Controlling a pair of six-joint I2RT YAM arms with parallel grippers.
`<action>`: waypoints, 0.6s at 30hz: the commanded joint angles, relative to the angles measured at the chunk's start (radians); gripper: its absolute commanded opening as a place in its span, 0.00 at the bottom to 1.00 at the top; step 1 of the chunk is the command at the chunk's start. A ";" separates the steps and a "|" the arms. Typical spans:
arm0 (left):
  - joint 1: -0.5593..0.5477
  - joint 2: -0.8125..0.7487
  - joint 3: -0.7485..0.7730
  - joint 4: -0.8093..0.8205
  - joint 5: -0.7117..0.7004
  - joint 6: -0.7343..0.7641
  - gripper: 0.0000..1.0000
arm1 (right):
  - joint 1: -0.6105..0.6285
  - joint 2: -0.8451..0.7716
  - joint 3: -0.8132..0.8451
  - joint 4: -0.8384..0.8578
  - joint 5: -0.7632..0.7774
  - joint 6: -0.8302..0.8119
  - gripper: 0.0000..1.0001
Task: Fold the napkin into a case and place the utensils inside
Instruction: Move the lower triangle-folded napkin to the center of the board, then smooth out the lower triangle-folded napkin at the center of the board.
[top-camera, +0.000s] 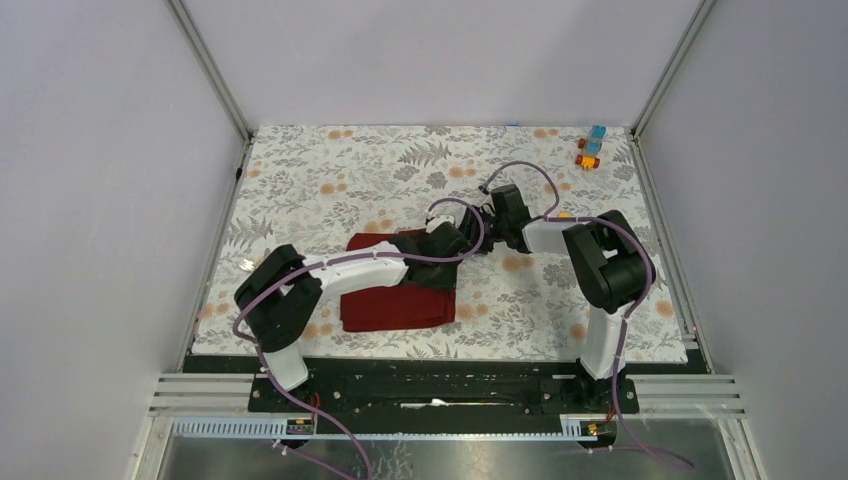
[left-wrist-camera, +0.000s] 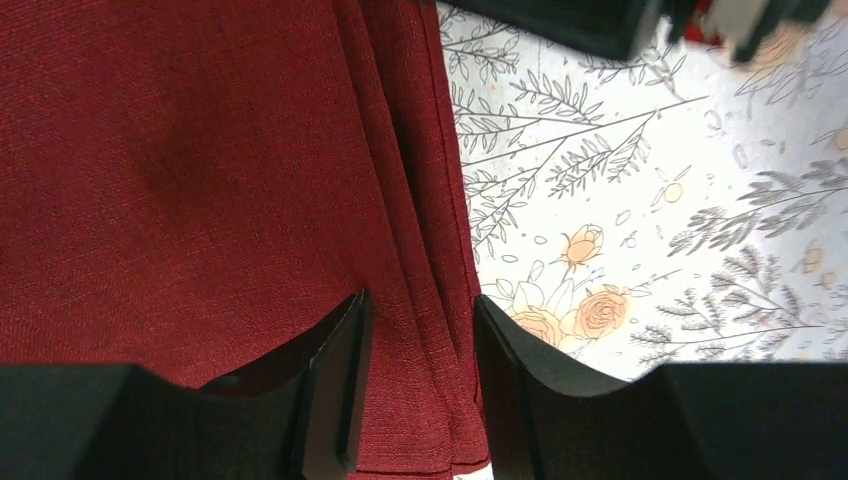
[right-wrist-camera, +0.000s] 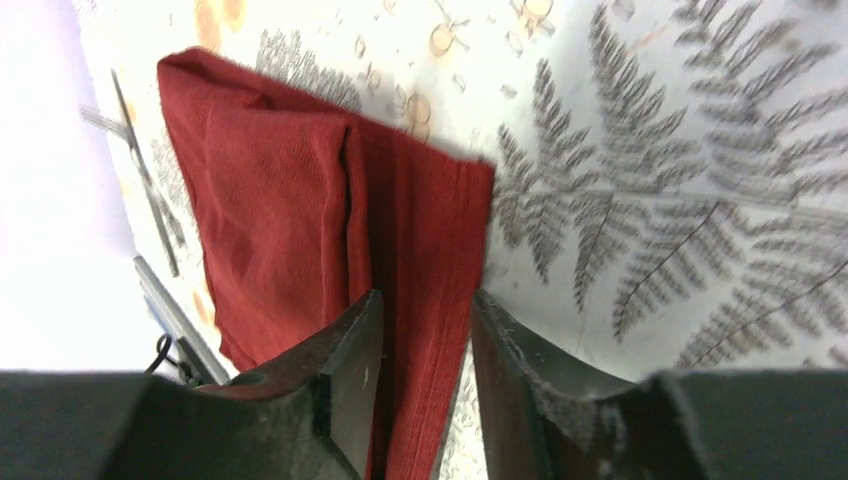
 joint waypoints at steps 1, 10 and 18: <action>-0.034 0.045 0.055 -0.025 -0.063 0.000 0.43 | -0.002 0.060 0.075 -0.074 0.067 -0.051 0.40; -0.126 0.158 0.177 -0.076 -0.108 0.021 0.20 | -0.002 0.064 0.057 -0.063 0.135 0.005 0.23; -0.085 -0.071 0.116 -0.090 -0.035 0.039 0.70 | -0.037 -0.074 0.075 -0.224 0.154 -0.126 0.47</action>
